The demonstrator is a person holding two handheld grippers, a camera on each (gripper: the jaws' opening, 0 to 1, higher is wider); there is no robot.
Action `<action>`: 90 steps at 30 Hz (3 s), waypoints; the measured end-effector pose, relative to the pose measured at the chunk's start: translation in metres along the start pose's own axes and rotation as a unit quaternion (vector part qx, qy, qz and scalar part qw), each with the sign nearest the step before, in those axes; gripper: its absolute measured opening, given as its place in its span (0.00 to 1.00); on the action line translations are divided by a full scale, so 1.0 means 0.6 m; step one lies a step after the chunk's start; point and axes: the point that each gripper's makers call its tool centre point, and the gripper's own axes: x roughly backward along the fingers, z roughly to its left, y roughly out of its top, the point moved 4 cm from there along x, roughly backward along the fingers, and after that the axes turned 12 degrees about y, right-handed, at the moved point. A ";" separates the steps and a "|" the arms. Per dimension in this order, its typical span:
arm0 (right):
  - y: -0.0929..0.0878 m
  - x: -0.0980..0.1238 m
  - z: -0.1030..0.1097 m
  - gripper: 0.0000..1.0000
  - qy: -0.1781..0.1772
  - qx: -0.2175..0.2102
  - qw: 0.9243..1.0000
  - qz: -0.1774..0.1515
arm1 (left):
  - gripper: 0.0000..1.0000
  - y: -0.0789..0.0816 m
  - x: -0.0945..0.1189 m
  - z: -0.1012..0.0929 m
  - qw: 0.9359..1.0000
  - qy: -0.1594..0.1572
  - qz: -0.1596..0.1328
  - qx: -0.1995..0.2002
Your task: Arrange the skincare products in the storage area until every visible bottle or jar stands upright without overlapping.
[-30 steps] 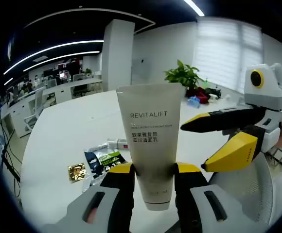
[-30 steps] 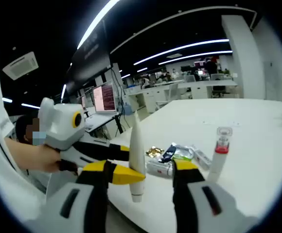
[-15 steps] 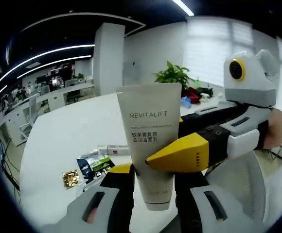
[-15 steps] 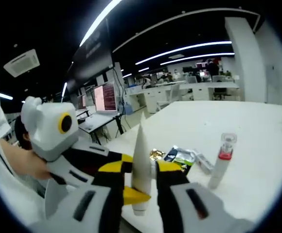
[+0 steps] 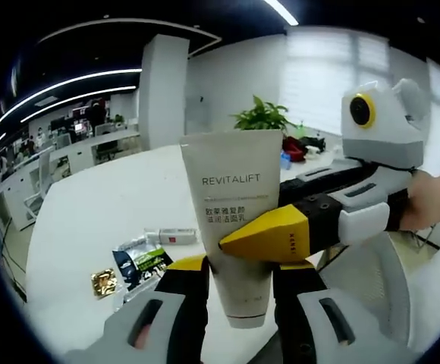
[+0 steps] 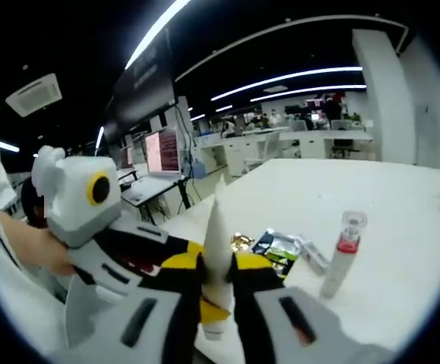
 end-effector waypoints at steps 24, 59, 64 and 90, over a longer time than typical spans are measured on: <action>0.046 0.032 0.025 0.13 0.283 0.106 0.953 0.035 | 0.21 0.021 0.015 -0.030 0.956 -0.239 0.018 -0.172; -0.072 -0.013 -0.066 0.23 0.155 0.053 0.984 0.071 | 0.15 -0.075 -0.103 -0.003 0.961 -0.217 0.068 -0.156; -0.083 -0.016 -0.078 0.24 0.139 0.046 0.986 0.075 | 0.16 -0.083 -0.115 -0.003 0.961 -0.217 0.065 -0.156; -0.109 -0.013 -0.103 0.49 0.075 0.022 0.994 0.074 | 0.16 -0.092 -0.158 0.009 0.959 -0.212 0.057 -0.180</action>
